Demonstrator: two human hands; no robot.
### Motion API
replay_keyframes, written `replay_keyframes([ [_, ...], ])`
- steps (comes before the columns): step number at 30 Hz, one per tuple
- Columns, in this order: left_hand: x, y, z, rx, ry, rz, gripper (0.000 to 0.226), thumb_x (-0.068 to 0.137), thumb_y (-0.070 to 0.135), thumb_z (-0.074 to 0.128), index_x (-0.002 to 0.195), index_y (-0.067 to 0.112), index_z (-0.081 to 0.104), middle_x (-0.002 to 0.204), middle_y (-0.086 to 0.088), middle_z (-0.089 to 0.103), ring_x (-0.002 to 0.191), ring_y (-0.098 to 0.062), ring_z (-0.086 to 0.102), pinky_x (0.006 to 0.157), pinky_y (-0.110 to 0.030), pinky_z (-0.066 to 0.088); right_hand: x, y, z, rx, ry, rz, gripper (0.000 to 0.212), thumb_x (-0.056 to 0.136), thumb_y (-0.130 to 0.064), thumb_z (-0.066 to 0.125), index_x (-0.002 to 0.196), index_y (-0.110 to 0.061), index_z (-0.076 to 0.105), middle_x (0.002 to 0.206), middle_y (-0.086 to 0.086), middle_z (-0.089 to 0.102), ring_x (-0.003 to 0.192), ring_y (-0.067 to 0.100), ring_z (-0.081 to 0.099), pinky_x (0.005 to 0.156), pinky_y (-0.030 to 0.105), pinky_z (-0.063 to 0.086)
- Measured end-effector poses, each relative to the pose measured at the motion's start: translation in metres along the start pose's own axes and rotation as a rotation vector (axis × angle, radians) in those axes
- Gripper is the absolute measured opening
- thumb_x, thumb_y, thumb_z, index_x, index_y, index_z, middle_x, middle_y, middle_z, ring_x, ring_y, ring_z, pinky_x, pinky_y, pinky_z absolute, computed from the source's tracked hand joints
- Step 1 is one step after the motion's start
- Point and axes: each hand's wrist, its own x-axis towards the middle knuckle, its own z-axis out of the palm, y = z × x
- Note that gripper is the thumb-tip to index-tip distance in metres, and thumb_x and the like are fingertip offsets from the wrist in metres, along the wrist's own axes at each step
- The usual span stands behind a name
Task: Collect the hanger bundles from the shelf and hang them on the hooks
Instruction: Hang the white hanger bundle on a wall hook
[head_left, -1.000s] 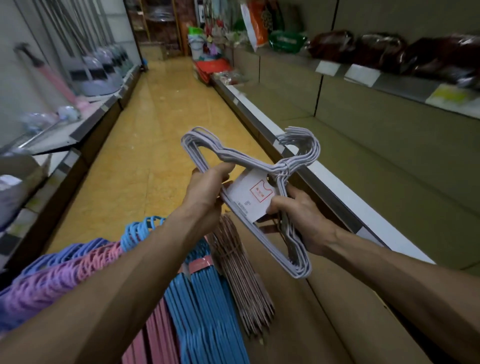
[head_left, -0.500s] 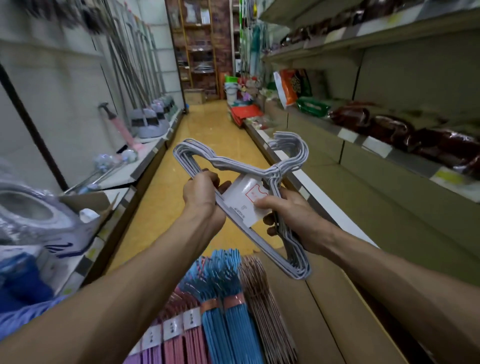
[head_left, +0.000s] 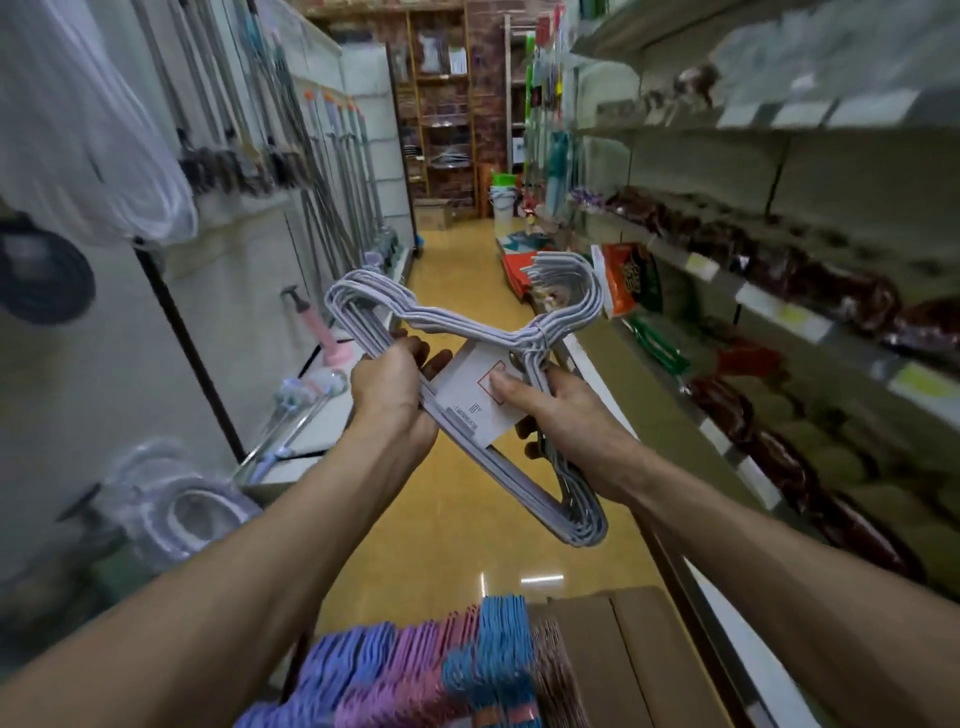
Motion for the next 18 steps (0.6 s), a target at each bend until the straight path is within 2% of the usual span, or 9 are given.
replay_keyframes([
  [2,-0.011,0.055,0.024,-0.012,0.021,0.01,0.002,0.094,0.0,0.056,0.095,0.001,0.058,0.084,-0.011,0.058,0.085,-0.031,0.07,0.076,-0.055,0.059,0.01,-0.058,0.003,0.014,-0.013,-0.003,0.029,0.093,-0.046,0.063,0.105,-0.019,0.062,0.089,0.001,0.061,0.075,0.018,0.053,0.063,0.033,0.048],
  [3,-0.016,0.082,0.035,-0.011,0.029,0.015,0.009,0.093,0.001,0.058,0.102,-0.001,0.06,0.087,-0.012,0.06,0.09,-0.034,0.071,0.077,-0.059,0.058,0.015,-0.085,0.005,0.021,-0.02,-0.008,0.028,0.093,-0.045,0.062,0.105,-0.02,0.062,0.089,0.0,0.061,0.075,0.018,0.053,0.064,0.033,0.048],
  [6,-0.032,0.163,0.062,-0.002,0.044,0.041,0.025,0.093,0.004,0.061,0.118,0.0,0.063,0.095,-0.014,0.066,0.085,-0.031,0.068,0.077,-0.056,0.059,0.025,-0.17,0.013,0.027,-0.049,-0.001,0.03,0.095,-0.048,0.059,0.108,-0.021,0.061,0.09,-0.002,0.063,0.076,0.017,0.056,0.068,0.035,0.05],
  [9,-0.046,0.234,0.081,-0.005,0.059,0.052,0.019,0.091,0.005,0.064,0.109,0.001,0.065,0.086,-0.012,0.068,0.077,-0.028,0.066,0.074,-0.05,0.061,0.032,-0.243,0.025,0.001,-0.084,-0.001,0.037,0.093,-0.054,0.057,0.114,-0.023,0.059,0.097,-0.001,0.065,0.078,0.017,0.059,0.072,0.036,0.053],
  [12,-0.058,0.302,0.098,0.017,0.087,0.062,0.012,0.087,0.001,0.064,0.099,0.0,0.064,0.083,-0.019,0.069,0.068,-0.03,0.069,0.07,-0.05,0.06,0.036,-0.314,0.039,0.028,-0.095,0.009,0.038,0.093,-0.055,0.056,0.113,-0.022,0.059,0.091,0.0,0.061,0.075,0.017,0.054,0.067,0.035,0.048],
  [15,-0.072,0.355,0.11,0.077,0.139,0.099,0.009,0.091,0.005,0.062,0.096,0.001,0.068,0.101,-0.023,0.073,0.088,-0.037,0.072,0.074,-0.058,0.059,0.04,-0.368,0.047,0.018,-0.11,-0.015,0.041,0.092,-0.058,0.055,0.114,-0.022,0.058,0.084,-0.005,0.058,0.07,0.014,0.053,0.064,0.034,0.044],
  [16,-0.078,0.37,0.113,0.076,0.142,0.108,0.008,0.092,0.006,0.062,0.096,0.003,0.069,0.101,-0.021,0.073,0.087,-0.034,0.072,0.072,-0.054,0.061,0.04,-0.384,0.049,0.005,-0.116,-0.031,0.044,0.091,-0.06,0.055,0.115,-0.023,0.058,0.082,-0.01,0.057,0.069,0.012,0.053,0.064,0.033,0.044],
  [18,-0.094,0.394,0.117,0.054,0.165,0.148,0.012,0.09,-0.001,0.062,0.101,0.003,0.066,0.09,-0.017,0.071,0.07,-0.025,0.07,0.056,-0.036,0.06,0.039,-0.409,0.051,-0.01,-0.131,-0.064,0.052,0.088,-0.063,0.055,0.121,-0.023,0.058,0.082,-0.017,0.055,0.072,0.005,0.052,0.071,0.032,0.043],
])
